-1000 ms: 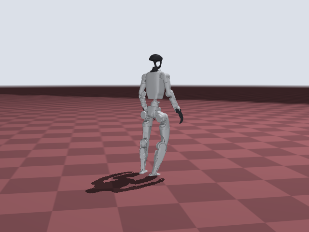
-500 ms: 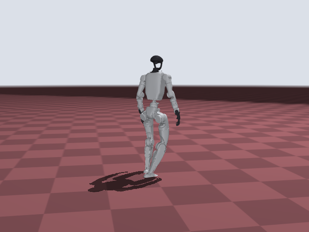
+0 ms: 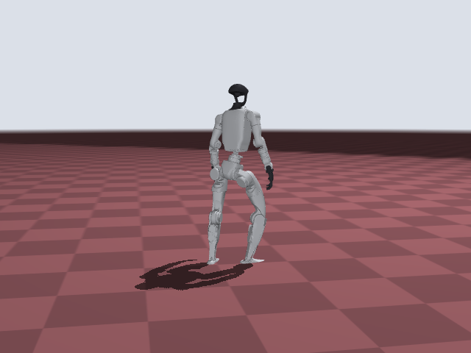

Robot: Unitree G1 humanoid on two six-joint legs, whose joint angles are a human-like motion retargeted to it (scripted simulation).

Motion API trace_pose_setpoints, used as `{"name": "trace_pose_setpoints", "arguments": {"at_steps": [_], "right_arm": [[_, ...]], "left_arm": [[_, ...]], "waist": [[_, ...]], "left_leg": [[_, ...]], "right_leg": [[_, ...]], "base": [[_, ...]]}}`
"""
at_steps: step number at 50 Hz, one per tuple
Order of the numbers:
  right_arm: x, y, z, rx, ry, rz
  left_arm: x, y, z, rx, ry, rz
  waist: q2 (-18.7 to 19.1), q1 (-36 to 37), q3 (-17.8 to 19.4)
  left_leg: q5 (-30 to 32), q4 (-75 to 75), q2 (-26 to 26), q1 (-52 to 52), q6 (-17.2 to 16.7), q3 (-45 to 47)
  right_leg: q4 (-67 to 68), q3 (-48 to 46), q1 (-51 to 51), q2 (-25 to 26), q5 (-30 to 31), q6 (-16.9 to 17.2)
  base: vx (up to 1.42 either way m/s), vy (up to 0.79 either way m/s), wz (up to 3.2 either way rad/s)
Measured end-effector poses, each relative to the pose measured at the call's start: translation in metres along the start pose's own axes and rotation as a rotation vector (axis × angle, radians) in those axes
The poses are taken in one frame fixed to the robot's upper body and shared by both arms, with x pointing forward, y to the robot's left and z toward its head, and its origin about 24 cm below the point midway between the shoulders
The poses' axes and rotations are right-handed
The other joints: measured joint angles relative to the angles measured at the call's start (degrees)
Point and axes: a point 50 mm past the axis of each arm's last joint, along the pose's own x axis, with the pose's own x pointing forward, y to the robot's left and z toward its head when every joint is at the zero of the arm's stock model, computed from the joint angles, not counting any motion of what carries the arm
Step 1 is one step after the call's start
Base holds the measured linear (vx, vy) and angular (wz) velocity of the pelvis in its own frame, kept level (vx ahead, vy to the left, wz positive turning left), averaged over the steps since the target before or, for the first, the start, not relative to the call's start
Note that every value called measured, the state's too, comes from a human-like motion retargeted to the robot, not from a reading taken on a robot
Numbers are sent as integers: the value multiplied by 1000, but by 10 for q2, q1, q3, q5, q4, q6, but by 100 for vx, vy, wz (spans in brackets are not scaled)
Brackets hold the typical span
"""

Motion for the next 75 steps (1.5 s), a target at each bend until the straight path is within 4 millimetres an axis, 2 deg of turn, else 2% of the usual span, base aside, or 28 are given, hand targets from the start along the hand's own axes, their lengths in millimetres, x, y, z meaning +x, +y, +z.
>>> {"name": "trace_pose_setpoints", "arguments": {"at_steps": [7, 13, 17, 20, 23, 26, 30, 32, 37, 46, 52, 65, 75], "right_arm": [[-3, -9, -10, 32, 33, -22], [-7, -21, -14, 68, 37, -65], [-9, -28, -16, 86, 35, -90], [-11, -32, -17, 95, 32, -106], [-12, -34, -19, 104, 33, -116], [-14, -35, -23, 117, 40, -125], [-16, -38, -29, 134, 60, -136], [-17, -39, -31, 136, 70, -139], [-18, -37, -39, 128, 104, -139], [-17, -27, -45, 111, 142, -119], [-13, -18, -39, 102, 123, -100], [-8, -17, -26, 110, 72, -125], [-13, -16, -39, 141, 110, -145]], "left_arm": [[1, -9, 5, -1, -22, -55], [2, -16, 14, 7, -58, -85], [3, -18, 22, 31, -90, -93], [4, -19, 28, 59, -112, -100], [4, -20, 32, 87, -123, -106], [4, -22, 35, 108, -131, -109], [5, -27, 33, 109, -125, -109], [6, -29, 31, 101, -118, -108], [4, -36, 20, 71, -86, -106], [4, -38, 14, 16, -64, -78], [4, -36, 14, -6, -64, -62], [4, -37, 12, -46, -62, -35], [4, -44, 11, -80, -57, -34]], "waist": [[11, -2, -1], [24, -6, 9], [34, -6, 16], [47, -3, 20], [68, 13, 25], [92, 34, 24], [108, 56, 15], [104, 58, 8], [105, 61, -4], [99, 47, -17], [93, 40, -16], [75, 36, -5], [66, 47, 4]], "left_leg": [[-5, 15, 18, 33, -10, 6], [-19, 117, 53, 18, -17, 46], [-39, 256, 103, -24, -4, 91], [-54, 385, 165, -62, 22, 126], [-91, 470, 208, -113, 33, 111], [-124, 488, 224, -167, 30, 79], [-134, 429, 204, -219, 17, 36], [-109, 359, 169, -225, 12, 16], [-92, 313, 141, -244, 5, -34], [-101, 271, 117, -199, 32, -33], [-110, 248, 104, -159, 43, -22], [-112, 178, 56, -75, 58, -12], [-102, 128, 27, -26, 67, -27]], "right_leg": [[14, 5, 33, 14, -46, -27], [5, 10, 65, 29, -69, -40], [-13, 11, 82, 43, -73, -45], [-30, 6, 90, 58, -75, -48], [-47, 5, 96, 91, -71, -51], [-76, 6, 100, 128, -58, -50], [-116, 17, 104, 157, -36, -46], [-137, 26, 106, 155, -25, -43], [-117, 50, 95, 161, -30, -38], [-114, 83, 111, 157, -38, -31], [-110, 93, 133, 149, -45, -26], [-70, 93, 166, 112, -71, -20], [-63, 91, 193, 96, -83, -25]], "base": [[20, -16, -2], [17, -15, -2], [13, -13, -2], [11, -11, -4], [8, -7, -40], [8, -3, -55], [8, 1, -48], [7, 2, -35], [6, 4, -40], [7, 6, -25], [7, 9, -20], [5, 10, -1], [3, 4, 5]]}}
